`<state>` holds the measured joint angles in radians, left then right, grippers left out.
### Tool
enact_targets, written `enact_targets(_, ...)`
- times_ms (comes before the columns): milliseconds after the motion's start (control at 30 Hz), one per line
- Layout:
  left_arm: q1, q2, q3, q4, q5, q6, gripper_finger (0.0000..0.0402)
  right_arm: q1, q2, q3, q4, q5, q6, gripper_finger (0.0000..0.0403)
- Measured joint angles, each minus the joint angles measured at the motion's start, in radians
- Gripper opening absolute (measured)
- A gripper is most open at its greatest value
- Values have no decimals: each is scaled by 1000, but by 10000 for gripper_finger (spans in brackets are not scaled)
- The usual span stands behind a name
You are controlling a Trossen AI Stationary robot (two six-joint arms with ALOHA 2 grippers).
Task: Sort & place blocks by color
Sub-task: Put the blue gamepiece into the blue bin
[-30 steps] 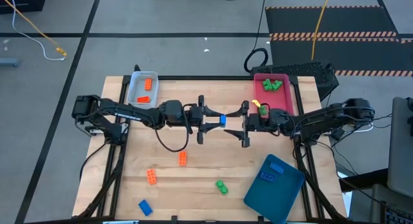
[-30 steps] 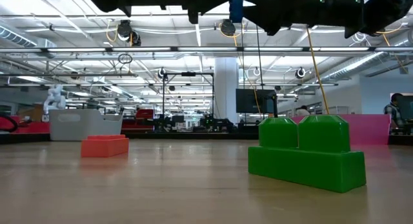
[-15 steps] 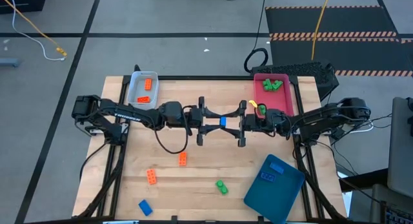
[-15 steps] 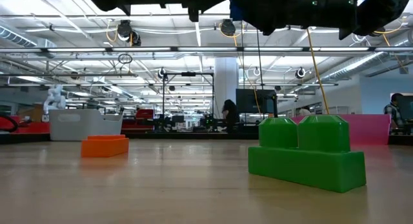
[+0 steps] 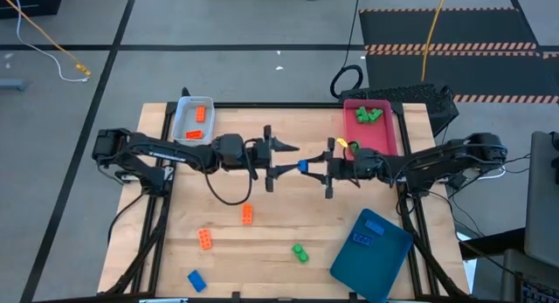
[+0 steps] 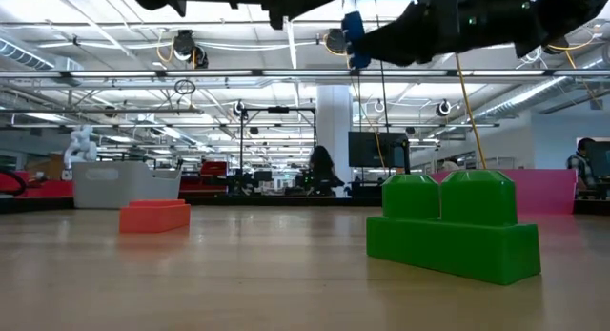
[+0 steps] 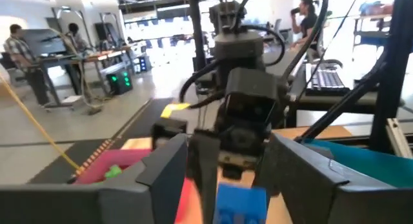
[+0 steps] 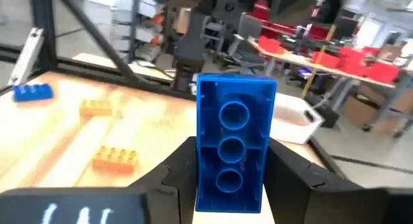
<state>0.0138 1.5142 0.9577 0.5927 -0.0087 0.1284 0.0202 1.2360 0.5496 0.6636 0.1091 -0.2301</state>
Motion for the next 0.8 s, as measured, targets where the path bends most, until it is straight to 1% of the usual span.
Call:
enact_targets(100,12,-45,0,-26,-1,48,237,9,-63,1,-129,23,9,127)
enact_targets(200,34,-107,0,-71,-6,76,244,26,-142,1,-264,22,24,127)
enact_targets(233,43,-120,2,-77,-25,82,244,32,-172,1,-311,19,39,127)
enact_targets(300,59,-157,0,-144,-66,83,243,47,-234,1,-437,1,83,127)
enact_targets(400,84,-173,2,-172,-93,84,236,58,-320,1,-606,-84,204,127)
enact_targets(467,103,-188,0,-209,-94,81,230,68,-370,1,-681,-146,300,127)
enact_targets(533,116,-191,0,-203,-97,80,224,86,-410,1,-750,-198,399,127)
enact_targets(600,128,-189,0,-209,-98,79,218,112,-438,0,-780,-265,495,127)
enact_targets(700,133,-188,0,-197,-97,92,211,160,-463,0,-782,-371,630,127)
enact_targets(800,139,-189,0,-172,-97,113,204,217,-475,0,-814,-401,754,127)
